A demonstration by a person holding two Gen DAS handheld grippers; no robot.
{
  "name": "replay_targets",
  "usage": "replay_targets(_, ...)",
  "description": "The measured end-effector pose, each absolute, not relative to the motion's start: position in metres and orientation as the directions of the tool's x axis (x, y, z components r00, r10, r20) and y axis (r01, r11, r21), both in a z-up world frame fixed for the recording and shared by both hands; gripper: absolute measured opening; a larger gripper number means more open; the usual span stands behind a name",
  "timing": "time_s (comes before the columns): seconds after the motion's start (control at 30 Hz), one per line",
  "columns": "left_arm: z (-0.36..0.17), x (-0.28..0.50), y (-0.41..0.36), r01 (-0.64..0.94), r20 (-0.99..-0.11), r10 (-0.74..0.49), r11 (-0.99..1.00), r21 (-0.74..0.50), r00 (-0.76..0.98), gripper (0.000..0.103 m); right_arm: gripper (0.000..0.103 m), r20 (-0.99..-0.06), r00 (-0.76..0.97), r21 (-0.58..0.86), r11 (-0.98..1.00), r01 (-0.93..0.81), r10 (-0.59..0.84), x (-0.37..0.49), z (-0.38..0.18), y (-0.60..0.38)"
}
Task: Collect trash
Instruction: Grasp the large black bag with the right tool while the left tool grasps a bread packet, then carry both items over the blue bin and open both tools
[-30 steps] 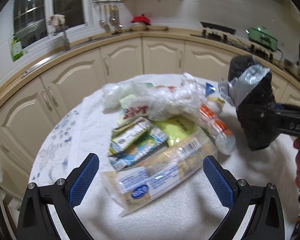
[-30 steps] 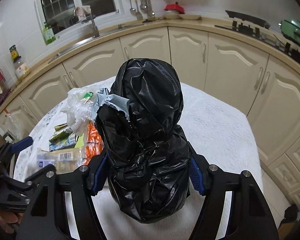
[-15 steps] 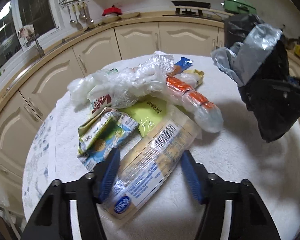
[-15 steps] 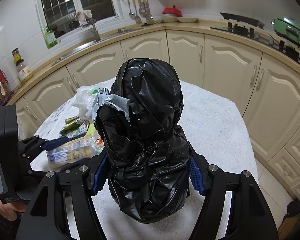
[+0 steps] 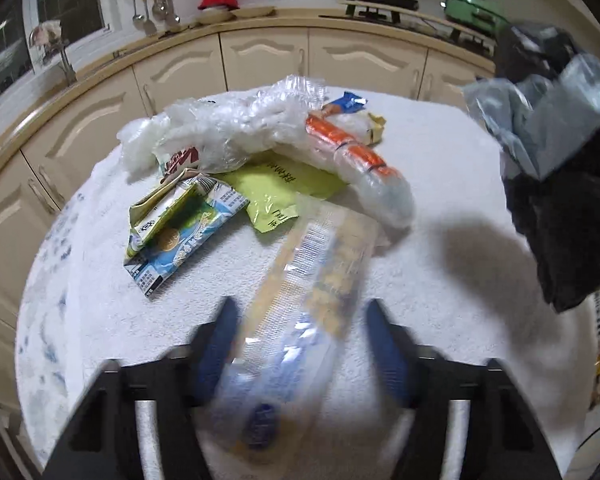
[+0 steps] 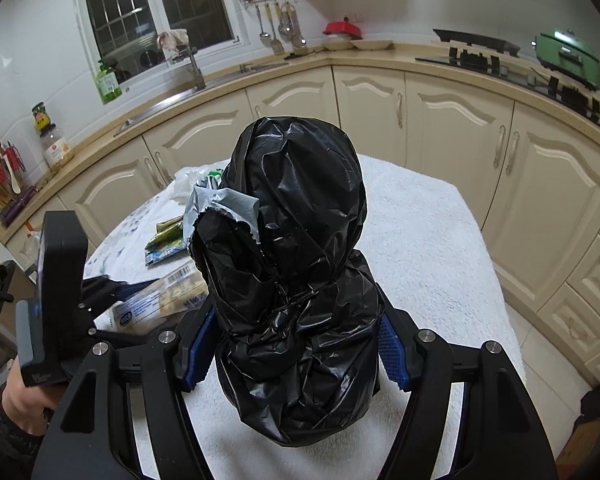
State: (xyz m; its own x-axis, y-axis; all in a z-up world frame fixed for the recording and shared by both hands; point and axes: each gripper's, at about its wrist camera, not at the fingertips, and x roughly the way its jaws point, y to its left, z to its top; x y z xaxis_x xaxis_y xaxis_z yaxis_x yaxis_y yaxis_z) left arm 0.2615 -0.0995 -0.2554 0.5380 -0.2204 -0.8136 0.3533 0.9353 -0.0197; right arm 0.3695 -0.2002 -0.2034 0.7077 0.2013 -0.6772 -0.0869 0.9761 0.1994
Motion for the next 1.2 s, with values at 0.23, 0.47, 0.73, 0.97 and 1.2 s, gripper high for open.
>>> replay_targets(0.23, -0.238, 0.237, -0.087, 0.317, -0.776, -0.261, 0.945, -0.082, 0.574, 0.030, 0.069, -0.651, 0.734, 0.207, 0.976, -0.071, 0.192, 0.352, -0.191, -0.211)
replay_targets(0.47, -0.196, 0.192, -0.095, 0.283, -0.685, -0.260, 0.956, -0.082, 0.680, 0.030, 0.069, -0.612, 0.767, 0.225, 0.972, -0.066, 0.194, 0.327, -0.174, -0.226)
replay_targets(0.73, -0.150, 0.144, -0.129, 0.337, -0.581, -0.316, 0.939, -0.076, 0.750, 0.030, 0.069, -0.565, 0.810, 0.238, 0.971, -0.022, 0.157, 0.295, -0.155, -0.255)
replay_targets(0.97, -0.133, 0.127, -0.163, 0.414, -0.530, -0.407, 0.903, -0.111, 0.744, 0.030, 0.069, -0.525, 0.847, 0.245, 0.968, 0.058, 0.083, 0.263, -0.137, -0.295)
replay_targets(1.2, -0.139, 0.141, -0.223, 0.519, -0.528, -0.516, 0.840, -0.157, 0.675, 0.030, 0.069, -0.518, 0.855, 0.239, 0.952, 0.190, -0.040, 0.227, -0.135, -0.349)
